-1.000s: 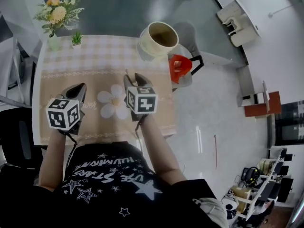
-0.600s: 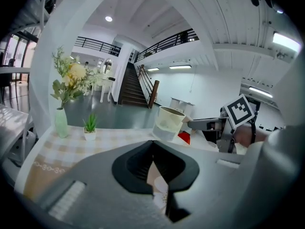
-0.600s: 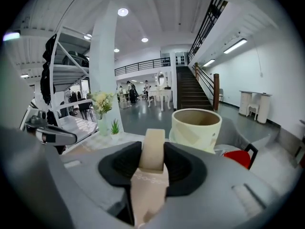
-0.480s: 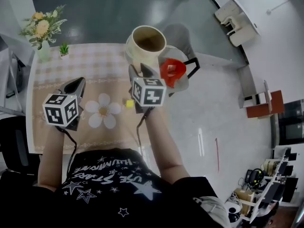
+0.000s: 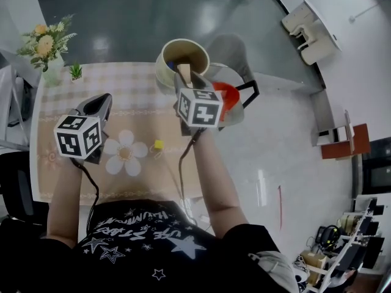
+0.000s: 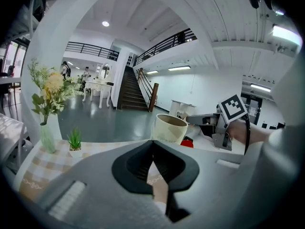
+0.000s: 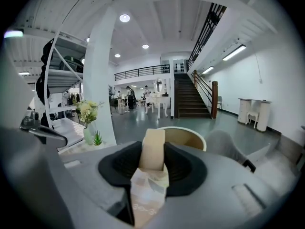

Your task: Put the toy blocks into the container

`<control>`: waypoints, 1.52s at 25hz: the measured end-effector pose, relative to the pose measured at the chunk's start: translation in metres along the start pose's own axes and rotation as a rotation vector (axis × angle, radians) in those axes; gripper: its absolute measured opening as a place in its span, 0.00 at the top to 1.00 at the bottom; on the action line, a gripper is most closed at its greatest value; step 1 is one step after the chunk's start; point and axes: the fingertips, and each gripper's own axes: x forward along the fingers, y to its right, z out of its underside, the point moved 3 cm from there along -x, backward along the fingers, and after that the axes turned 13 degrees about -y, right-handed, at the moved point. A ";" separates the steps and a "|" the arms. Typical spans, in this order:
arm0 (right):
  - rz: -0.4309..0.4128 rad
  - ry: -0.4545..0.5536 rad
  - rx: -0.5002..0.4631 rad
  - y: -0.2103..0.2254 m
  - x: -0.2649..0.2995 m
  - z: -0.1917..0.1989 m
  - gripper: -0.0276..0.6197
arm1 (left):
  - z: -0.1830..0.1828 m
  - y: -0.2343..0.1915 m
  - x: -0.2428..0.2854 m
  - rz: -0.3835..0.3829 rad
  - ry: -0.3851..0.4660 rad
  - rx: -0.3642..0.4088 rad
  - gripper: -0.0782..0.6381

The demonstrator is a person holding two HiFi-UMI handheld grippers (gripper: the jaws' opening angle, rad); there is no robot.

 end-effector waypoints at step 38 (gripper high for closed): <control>0.021 0.009 -0.050 0.053 0.048 -0.031 0.66 | -0.026 0.027 0.040 -0.005 0.000 0.045 0.88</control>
